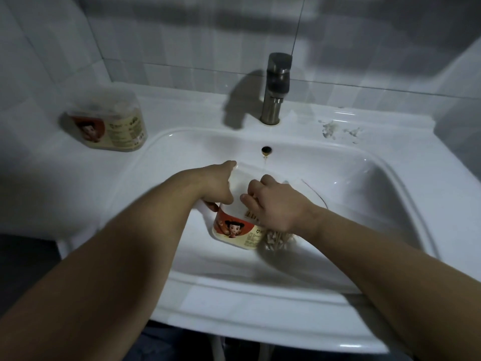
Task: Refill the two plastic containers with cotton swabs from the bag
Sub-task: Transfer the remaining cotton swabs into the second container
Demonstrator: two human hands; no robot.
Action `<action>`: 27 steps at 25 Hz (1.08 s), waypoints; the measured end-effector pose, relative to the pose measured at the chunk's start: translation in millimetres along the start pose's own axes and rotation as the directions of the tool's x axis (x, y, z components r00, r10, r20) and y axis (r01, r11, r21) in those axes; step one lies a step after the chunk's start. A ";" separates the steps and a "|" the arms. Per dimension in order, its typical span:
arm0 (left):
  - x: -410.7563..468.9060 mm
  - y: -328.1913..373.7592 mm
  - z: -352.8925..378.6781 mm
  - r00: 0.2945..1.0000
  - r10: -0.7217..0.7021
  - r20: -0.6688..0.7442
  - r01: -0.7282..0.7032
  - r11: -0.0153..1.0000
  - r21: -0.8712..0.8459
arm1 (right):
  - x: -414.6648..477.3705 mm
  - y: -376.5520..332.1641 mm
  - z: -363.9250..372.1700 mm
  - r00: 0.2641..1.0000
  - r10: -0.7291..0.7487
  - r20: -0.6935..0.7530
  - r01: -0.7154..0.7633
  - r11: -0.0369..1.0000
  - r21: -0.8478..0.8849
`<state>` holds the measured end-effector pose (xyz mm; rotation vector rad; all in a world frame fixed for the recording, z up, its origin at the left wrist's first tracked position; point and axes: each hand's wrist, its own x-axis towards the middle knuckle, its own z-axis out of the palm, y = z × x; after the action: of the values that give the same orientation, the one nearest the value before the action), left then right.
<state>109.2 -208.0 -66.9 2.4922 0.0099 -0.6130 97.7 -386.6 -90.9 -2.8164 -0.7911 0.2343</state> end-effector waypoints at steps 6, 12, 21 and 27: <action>4.0 -3.9 -1.3 1.000 -0.021 -0.015 0.022 1.000 0.020 | -18.3 7.1 -20.9 0.964 -0.122 0.235 0.132 0.991 -0.030; 1.4 -1.5 -0.7 1.000 -0.014 -0.025 0.015 0.998 0.058 | -20.8 9.2 -11.3 0.879 -0.091 0.468 0.123 0.992 -0.037; 5.9 -4.5 0.7 0.999 -0.036 -0.020 0.038 0.995 0.090 | -19.8 6.6 -6.2 0.897 -0.083 0.435 0.076 0.997 0.033; 10.4 0.0 0.2 0.994 0.005 -0.106 0.020 0.972 0.234 | -17.0 21.6 -49.5 0.994 -0.046 -0.099 0.067 0.972 0.224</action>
<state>118.5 -209.4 -71.5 2.7526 -0.0135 -0.5096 104.4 -421.3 -46.6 -2.5672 -0.7704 0.1710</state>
